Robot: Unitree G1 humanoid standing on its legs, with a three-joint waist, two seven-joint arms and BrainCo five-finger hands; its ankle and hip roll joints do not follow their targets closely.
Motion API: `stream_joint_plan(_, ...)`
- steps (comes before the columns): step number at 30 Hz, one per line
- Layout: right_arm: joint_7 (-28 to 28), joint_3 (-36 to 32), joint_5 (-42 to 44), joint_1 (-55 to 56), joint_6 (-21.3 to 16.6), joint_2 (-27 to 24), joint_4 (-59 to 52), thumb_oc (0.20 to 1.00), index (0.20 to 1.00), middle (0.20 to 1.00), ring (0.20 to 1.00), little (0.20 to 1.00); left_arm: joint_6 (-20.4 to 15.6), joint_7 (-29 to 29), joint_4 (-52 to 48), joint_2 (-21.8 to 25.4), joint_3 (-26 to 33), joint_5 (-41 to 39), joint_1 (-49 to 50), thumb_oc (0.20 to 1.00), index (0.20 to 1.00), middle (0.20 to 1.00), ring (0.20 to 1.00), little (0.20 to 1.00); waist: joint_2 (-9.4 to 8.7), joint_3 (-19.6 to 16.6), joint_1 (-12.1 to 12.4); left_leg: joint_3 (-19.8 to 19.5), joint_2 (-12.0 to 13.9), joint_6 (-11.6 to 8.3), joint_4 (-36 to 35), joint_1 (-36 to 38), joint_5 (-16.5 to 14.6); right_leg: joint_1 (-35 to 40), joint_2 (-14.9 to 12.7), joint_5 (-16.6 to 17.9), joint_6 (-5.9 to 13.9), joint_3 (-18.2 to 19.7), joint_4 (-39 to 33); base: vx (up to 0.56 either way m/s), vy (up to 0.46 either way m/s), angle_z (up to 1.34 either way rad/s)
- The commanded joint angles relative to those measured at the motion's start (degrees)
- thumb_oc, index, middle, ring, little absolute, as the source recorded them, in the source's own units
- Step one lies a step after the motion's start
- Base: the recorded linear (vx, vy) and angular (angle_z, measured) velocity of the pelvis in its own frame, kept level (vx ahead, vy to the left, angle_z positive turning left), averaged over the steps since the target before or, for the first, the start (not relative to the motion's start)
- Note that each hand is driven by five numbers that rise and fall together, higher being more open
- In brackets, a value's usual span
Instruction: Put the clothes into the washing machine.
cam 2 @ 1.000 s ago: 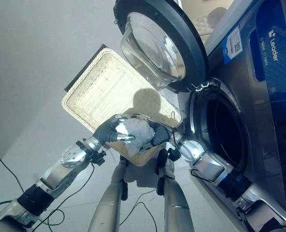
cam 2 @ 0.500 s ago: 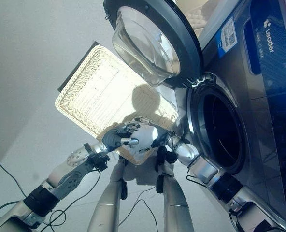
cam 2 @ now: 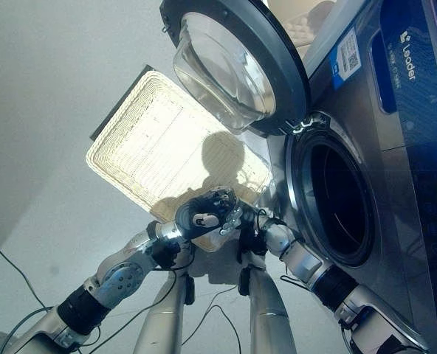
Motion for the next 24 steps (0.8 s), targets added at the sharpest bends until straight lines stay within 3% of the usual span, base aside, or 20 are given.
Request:
stream_joint_plan(1,1.28,1.50,0.62,-1.71,-2.04,0.68,-4.47,0.200,0.200,0.200,0.200,0.200,-2.43,-1.74,-6.72,-1.58,0.30,-0.94,0.98,0.200,0.200,0.200,0.200,0.200,0.20,-1.01,-2.20,2.62,-5.30,1.49,0.63,2.07,-5.32,5.91,0.25,10.83,6.96,-0.48,-15.82,0.00,0.000,0.00)
stream_joint_plan(7,0.47,0.37,5.06,-0.78,-2.91,2.16,-3.56,0.200,0.200,0.200,0.200,0.200,-2.85,2.56,-5.88,-2.69,1.48,0.58,1.70,0.200,0.200,0.200,0.200,0.200,0.09,-1.01,-1.66,1.84,-5.36,1.69,0.85,1.51,-5.36,5.34,0.14,10.25,6.94,-1.14,-14.75,0.00,-0.020,0.00)
stream_joint_plan(10,-0.03,-0.72,7.82,0.23,-3.14,3.16,-3.00,0.200,0.200,0.200,0.200,0.200,-5.21,6.49,-4.65,-3.29,2.37,2.34,2.42,0.200,0.200,0.200,0.200,0.200,0.38,-1.01,-1.42,1.58,-5.43,1.70,1.38,1.11,-5.43,5.11,-0.06,9.71,6.95,-1.72,-13.86,0.01,-0.003,-0.01)
stream_joint_plan(11,-0.54,-1.51,8.13,1.04,-3.37,3.88,-2.52,0.200,0.200,0.200,0.200,0.200,-6.83,9.75,-3.61,-3.82,3.18,2.85,2.96,0.351,0.351,0.351,0.351,0.351,0.51,-1.01,-1.32,1.46,-5.53,1.72,1.82,0.87,-5.55,4.95,-0.13,9.44,6.89,-2.08,-13.40,0.02,-0.013,-0.04)
stream_joint_plan(12,-0.77,-1.65,8.27,1.18,-3.47,4.00,-2.39,0.200,0.200,0.200,0.200,0.200,-7.60,10.97,-3.38,-3.97,3.43,3.45,3.12,0.432,0.432,0.432,0.432,0.432,0.55,-1.01,-1.31,1.44,-5.55,1.72,1.91,0.82,-5.59,4.91,-0.14,9.39,6.87,-2.15,-13.32,0.00,0.000,0.00)
stream_joint_plan(13,-1.22,-1.88,8.84,1.51,-3.57,4.20,-2.11,0.200,0.200,0.200,0.200,0.200,-9.18,13.68,-2.96,-4.22,3.94,4.30,3.45,0.805,0.805,0.805,0.805,0.805,0.65,-1.01,-1.26,1.38,-5.60,1.74,2.07,0.77,-5.65,4.86,-0.17,9.29,6.83,-2.26,-13.18,0.00,0.000,0.00)
stream_joint_plan(14,-1.37,-2.32,9.41,1.95,-3.86,4.33,-1.83,0.200,0.200,0.200,0.200,0.200,-10.24,14.98,-2.56,-4.27,4.52,4.27,3.74,1.000,1.000,1.000,1.000,1.000,0.71,-1.01,-1.25,1.26,-5.66,1.79,2.17,0.72,-5.68,4.84,-0.14,9.23,6.78,-2.26,-13.14,0.00,0.000,0.00)
stream_joint_plan(17,-2.45,-3.73,11.80,3.79,-4.03,5.40,-1.07,0.200,0.200,0.200,0.200,0.200,-15.42,21.68,-1.36,-5.24,6.75,8.08,5.48,1.000,1.000,1.000,1.000,1.000,1.06,-1.01,-1.35,0.81,-5.94,1.79,2.76,0.36,-5.78,4.63,-0.08,9.17,6.60,-1.99,-13.06,0.01,-0.020,0.00)
stream_joint_plan(18,-2.81,-4.76,13.10,4.86,-3.87,6.17,-0.63,0.200,0.200,0.200,0.200,0.200,-18.84,26.49,-0.86,-5.38,8.03,11.65,6.12,1.000,1.000,1.000,1.000,1.000,1.33,-1.01,-1.28,0.53,-6.06,1.84,2.91,0.14,-5.70,4.52,-0.06,9.02,6.50,-1.95,-12.88,0.00,0.000,0.00)
stream_joint_plan(21,-3.01,-6.01,14.40,6.21,-3.92,6.88,0.06,0.200,0.200,0.200,0.200,0.200,-23.61,33.69,-0.53,-5.51,9.70,18.96,7.09,1.000,1.000,1.000,1.000,1.000,1.53,-1.01,-1.11,0.17,-6.21,1.85,3.25,-0.10,-5.76,4.44,-0.16,8.77,6.43,-2.08,-12.60,0.00,0.000,0.00)
stream_joint_plan(24,-3.01,-6.01,14.40,6.21,-3.92,6.88,0.06,0.200,0.200,0.200,0.200,0.200,-23.61,33.69,-0.53,-5.51,9.70,18.96,7.09,1.000,1.000,1.000,1.000,1.000,1.53,-1.01,-1.11,0.17,-6.21,1.85,3.25,-0.10,-5.76,4.44,-0.16,8.77,6.43,-2.08,-12.60,0.00,0.000,0.00)
